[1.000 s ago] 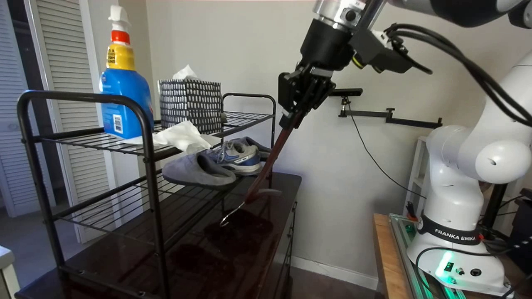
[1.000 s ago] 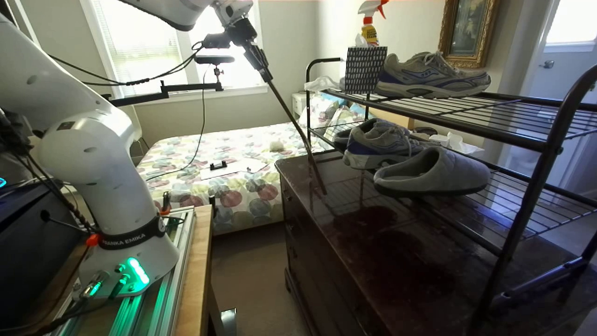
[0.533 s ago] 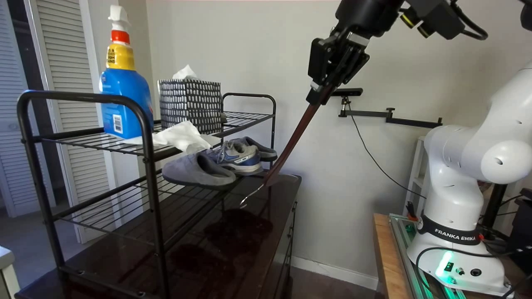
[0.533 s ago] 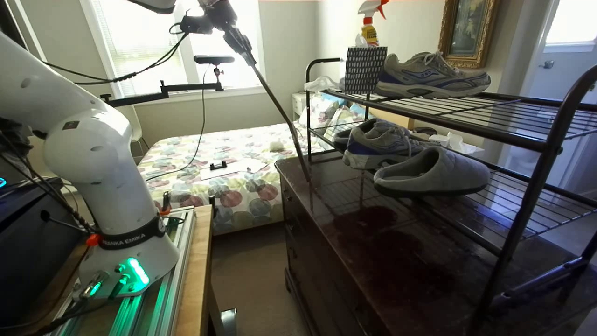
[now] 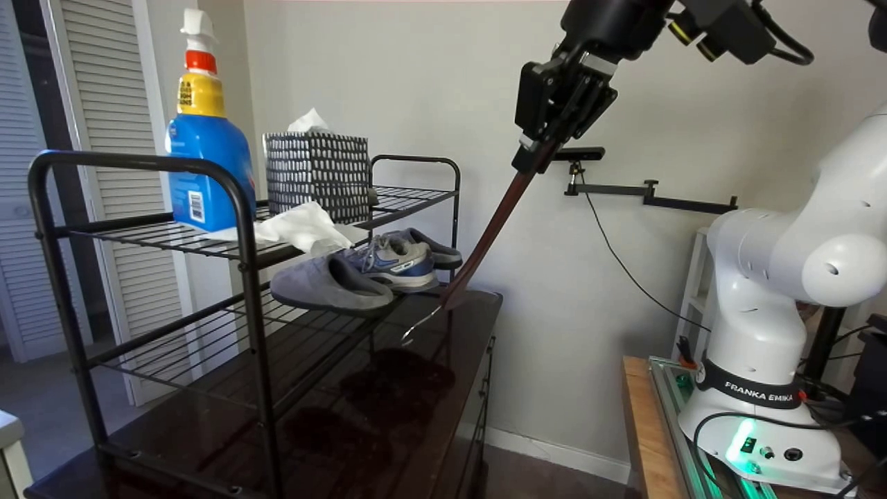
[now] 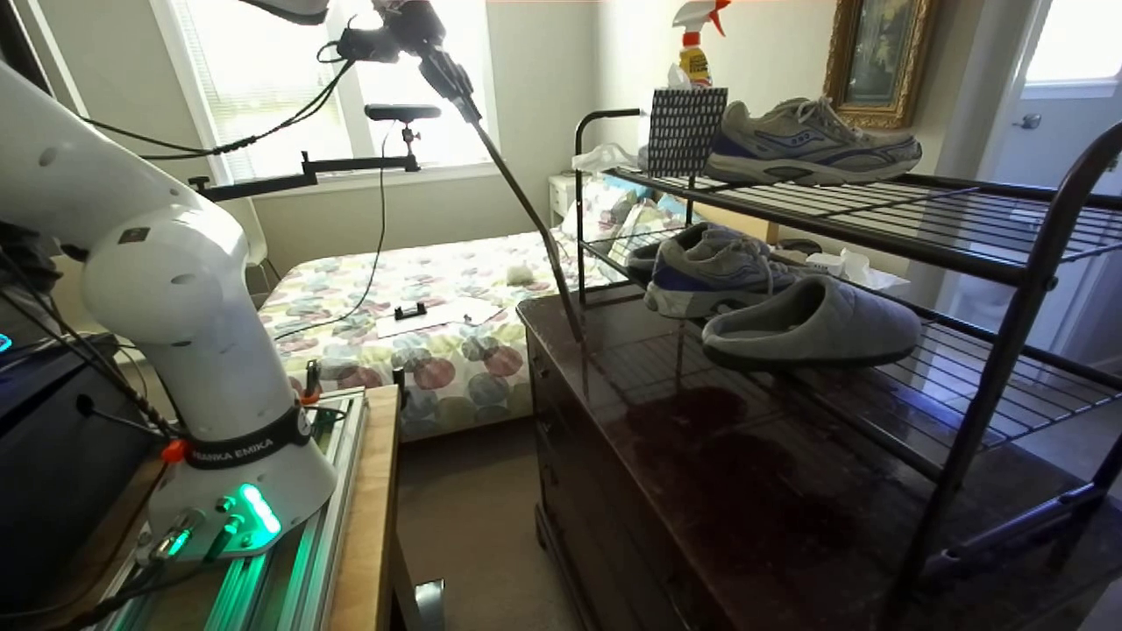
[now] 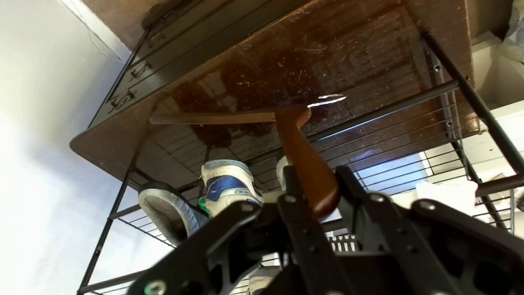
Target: Put the brown hanger on the right side of the shoe rack.
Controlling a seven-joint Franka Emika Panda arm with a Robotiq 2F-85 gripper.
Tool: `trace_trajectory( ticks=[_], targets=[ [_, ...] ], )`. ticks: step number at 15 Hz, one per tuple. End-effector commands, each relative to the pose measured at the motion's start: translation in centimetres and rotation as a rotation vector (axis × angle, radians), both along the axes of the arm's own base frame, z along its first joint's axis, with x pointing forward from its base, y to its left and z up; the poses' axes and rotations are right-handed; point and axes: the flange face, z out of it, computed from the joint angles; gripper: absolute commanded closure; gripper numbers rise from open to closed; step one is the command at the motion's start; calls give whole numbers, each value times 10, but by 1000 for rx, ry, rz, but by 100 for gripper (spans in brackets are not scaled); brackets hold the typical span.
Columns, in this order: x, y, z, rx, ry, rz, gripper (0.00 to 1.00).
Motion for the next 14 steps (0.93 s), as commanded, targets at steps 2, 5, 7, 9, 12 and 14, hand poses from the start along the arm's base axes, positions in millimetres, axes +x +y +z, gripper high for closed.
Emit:
trace_trajectory(
  ticks=[2, 5, 7, 9, 12, 14],
  targets=[
    [-4, -23, 27, -12, -45, -93, 93],
    [-16, -45, 57, -28, -75, -197, 93],
    [-25, -56, 79, -45, -92, -252, 93],
    [-28, -65, 98, -58, -118, -304, 93],
    [-17, -80, 114, -48, -141, -357, 93],
    [-4, -90, 127, -27, -155, -380, 93]
  ],
)
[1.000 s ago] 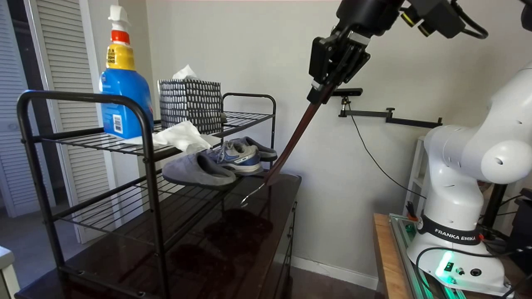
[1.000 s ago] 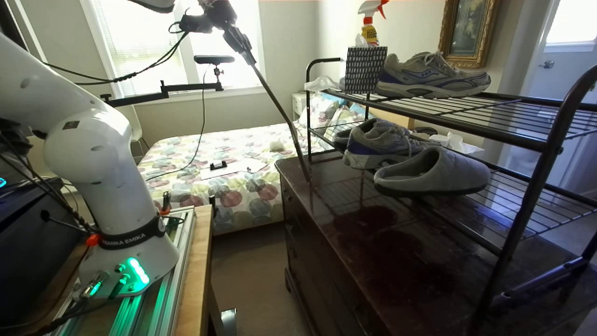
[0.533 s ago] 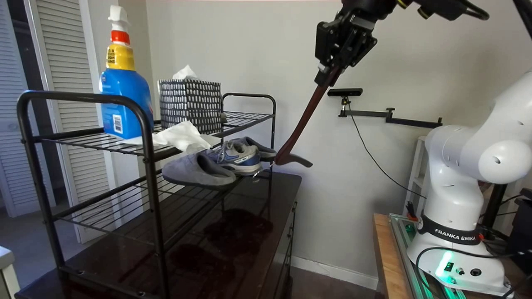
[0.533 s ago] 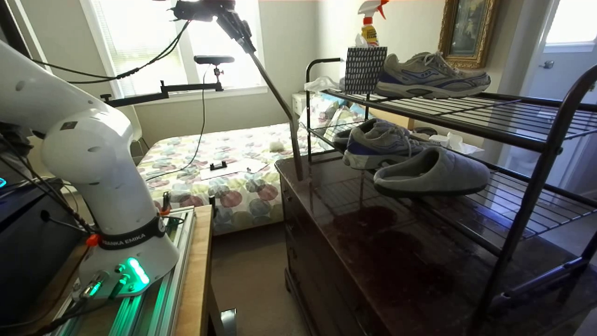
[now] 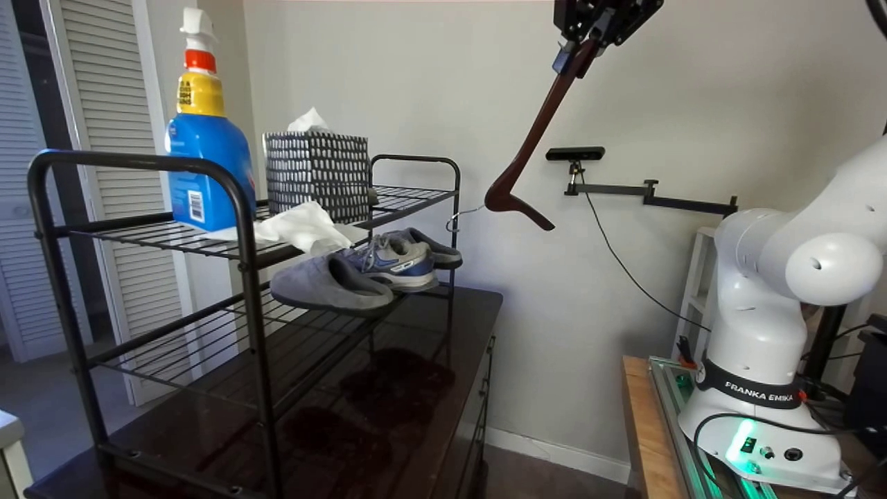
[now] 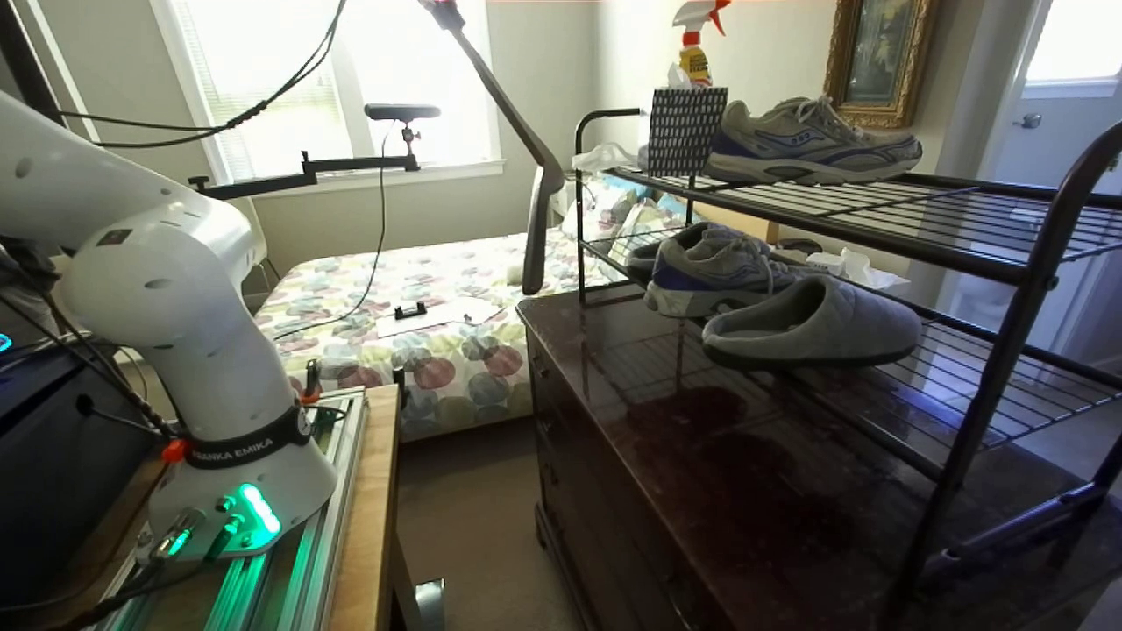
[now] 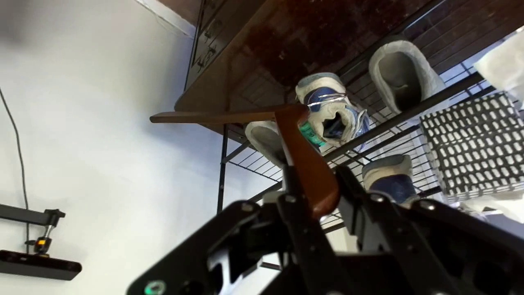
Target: Put the brown hanger on the right side of the shoe rack.
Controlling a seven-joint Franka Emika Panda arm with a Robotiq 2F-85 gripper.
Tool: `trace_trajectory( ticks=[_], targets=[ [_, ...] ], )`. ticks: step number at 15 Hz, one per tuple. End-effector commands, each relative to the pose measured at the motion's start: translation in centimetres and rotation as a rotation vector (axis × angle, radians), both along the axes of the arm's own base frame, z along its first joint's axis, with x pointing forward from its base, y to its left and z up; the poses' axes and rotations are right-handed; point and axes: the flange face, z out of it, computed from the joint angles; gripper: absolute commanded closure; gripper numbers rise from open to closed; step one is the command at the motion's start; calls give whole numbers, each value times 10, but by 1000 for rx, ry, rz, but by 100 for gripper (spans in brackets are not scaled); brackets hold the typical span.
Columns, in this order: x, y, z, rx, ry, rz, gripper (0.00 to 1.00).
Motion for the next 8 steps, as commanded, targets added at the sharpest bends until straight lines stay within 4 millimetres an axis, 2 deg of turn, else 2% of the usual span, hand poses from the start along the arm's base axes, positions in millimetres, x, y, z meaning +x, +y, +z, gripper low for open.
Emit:
trace_trajectory(
  ticks=[1, 4, 8],
  targets=[
    [21, -18, 29, 14, -41, -71, 93],
    [36, -44, 60, 37, -79, -141, 93],
    [32, -65, 104, 63, -148, -210, 93]
  ],
)
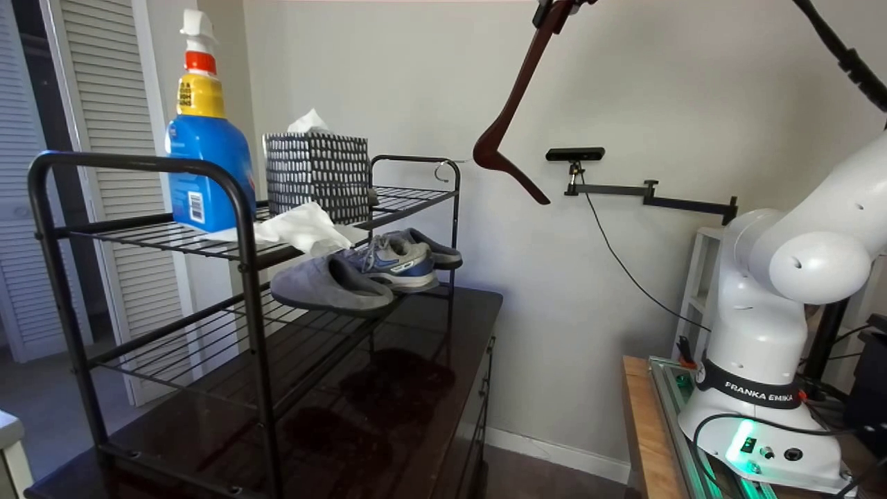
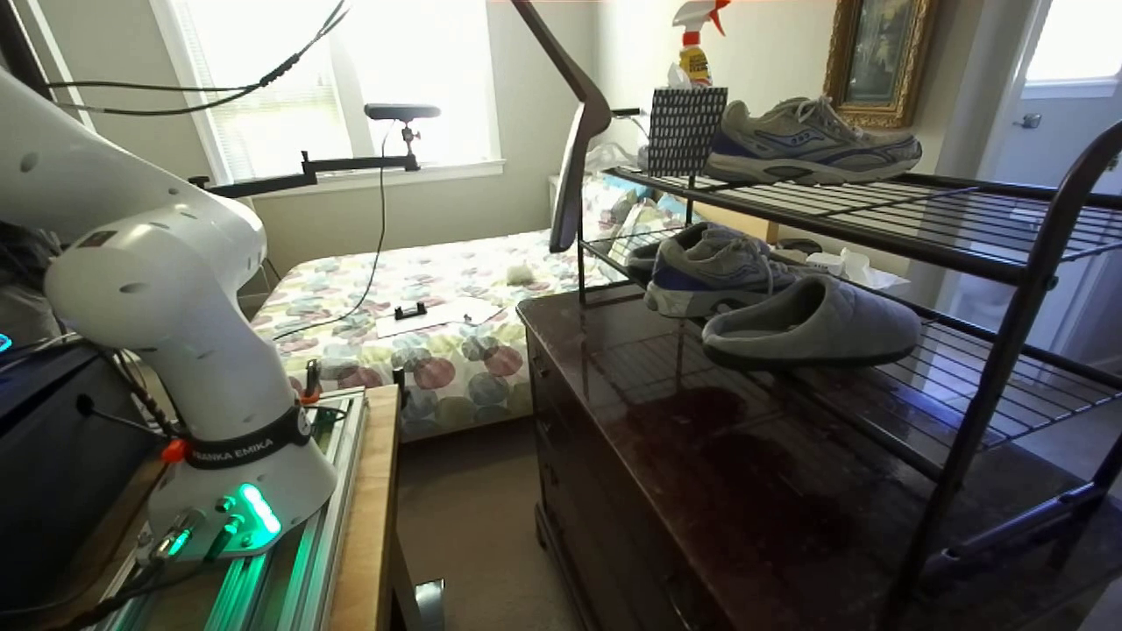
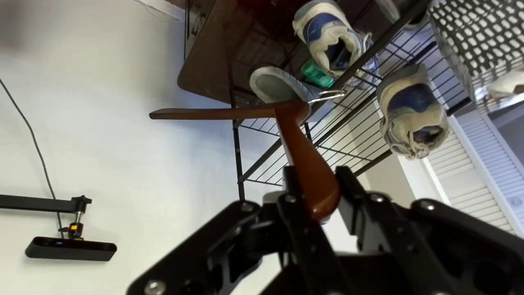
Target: Put the brown hanger on the right side of the shoe rack.
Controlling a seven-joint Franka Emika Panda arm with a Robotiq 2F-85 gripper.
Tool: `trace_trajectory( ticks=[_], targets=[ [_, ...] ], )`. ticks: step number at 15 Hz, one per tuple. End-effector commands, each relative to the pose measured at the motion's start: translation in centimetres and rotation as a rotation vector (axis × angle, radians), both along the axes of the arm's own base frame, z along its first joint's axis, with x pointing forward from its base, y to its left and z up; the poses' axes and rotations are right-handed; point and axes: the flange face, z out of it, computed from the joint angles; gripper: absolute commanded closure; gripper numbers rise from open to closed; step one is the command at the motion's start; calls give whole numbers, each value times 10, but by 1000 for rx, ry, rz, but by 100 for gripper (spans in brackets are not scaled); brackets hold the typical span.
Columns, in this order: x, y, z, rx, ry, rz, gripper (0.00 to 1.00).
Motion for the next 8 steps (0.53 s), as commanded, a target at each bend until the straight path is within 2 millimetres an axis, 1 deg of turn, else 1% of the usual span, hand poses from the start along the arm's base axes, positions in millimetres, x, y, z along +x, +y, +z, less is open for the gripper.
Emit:
trace_trajectory(
  ticks=[1, 3, 4, 5, 7, 8],
  targets=[
    [-3, -13, 41, 5, -46, -91, 93],
    [-6, -24, 53, 22, -75, -160, 93],
    [-7, -18, 36, 19, -44, -94, 74],
    [-8, -21, 42, 23, -54, -113, 74],
    [-7, -23, 46, 28, -61, -126, 74],
    [-7, -24, 45, 30, -62, -130, 93]
  ],
)
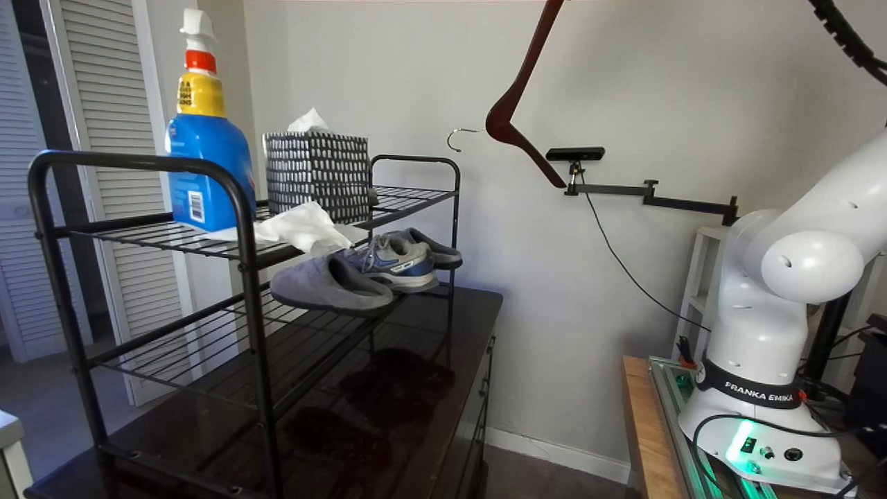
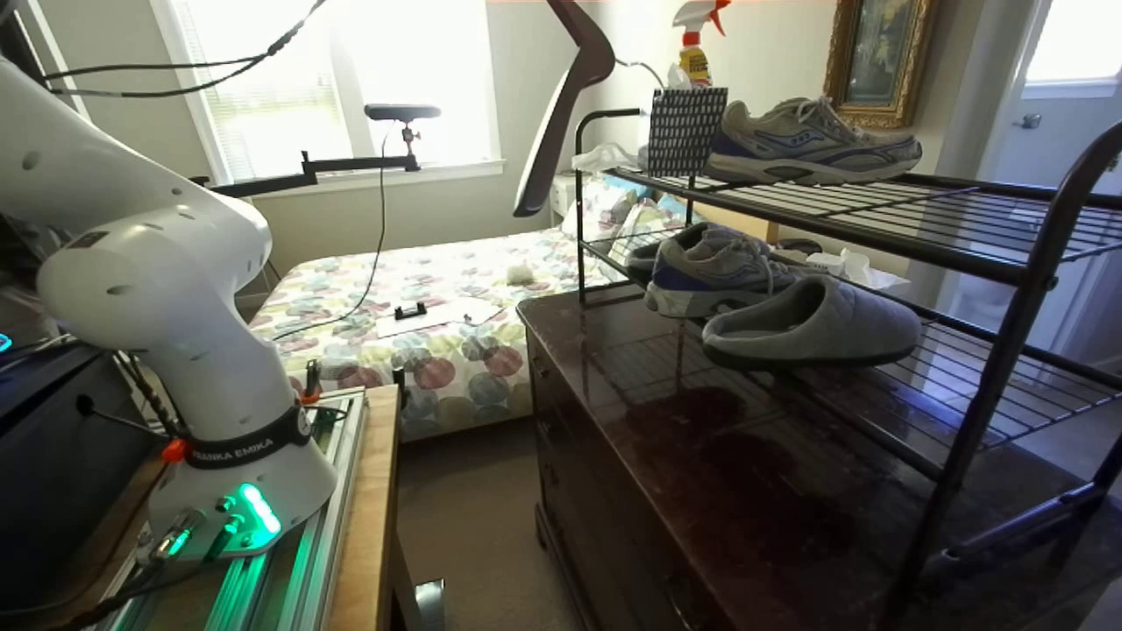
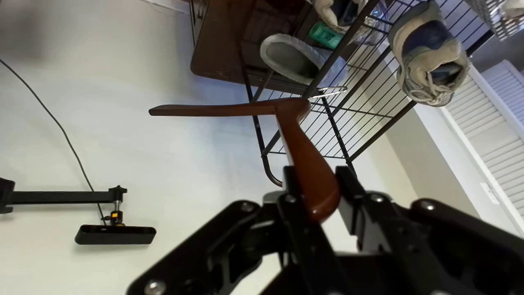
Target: Put the brown hanger on the right side of the shoe rack.
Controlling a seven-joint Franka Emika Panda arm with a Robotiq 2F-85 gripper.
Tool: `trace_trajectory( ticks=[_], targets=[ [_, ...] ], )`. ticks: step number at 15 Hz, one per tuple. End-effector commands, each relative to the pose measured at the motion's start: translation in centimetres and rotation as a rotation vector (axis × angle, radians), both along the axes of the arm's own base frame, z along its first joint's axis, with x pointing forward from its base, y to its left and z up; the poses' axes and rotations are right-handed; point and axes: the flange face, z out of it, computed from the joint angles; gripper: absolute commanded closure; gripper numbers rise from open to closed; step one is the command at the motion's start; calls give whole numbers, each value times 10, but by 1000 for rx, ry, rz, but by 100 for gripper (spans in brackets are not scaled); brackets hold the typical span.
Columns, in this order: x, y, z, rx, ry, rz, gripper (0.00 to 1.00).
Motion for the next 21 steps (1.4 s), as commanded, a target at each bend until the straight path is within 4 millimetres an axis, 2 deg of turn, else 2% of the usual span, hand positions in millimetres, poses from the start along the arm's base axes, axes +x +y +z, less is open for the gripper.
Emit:
trace_trajectory(
  ticks=[1, 5, 10, 12, 13, 14, 17, 18, 21],
  targets=[
    [5, -5, 1, 33, 8, 5, 93],
    [9, -48, 13, 134, 8, 21, 93],
    [21, -117, 34, 221, -31, -19, 93],
    [26, -147, 38, 259, -37, -99, 93],
    [19, -131, 27, 215, -22, -72, 93],
    [21, -139, 27, 221, -20, -83, 74],
    [24, -134, 25, 214, -13, -75, 74],
    [28, -141, 15, 215, 16, -127, 93],
    [43, -169, 2, 220, 44, -213, 93]
  ],
)
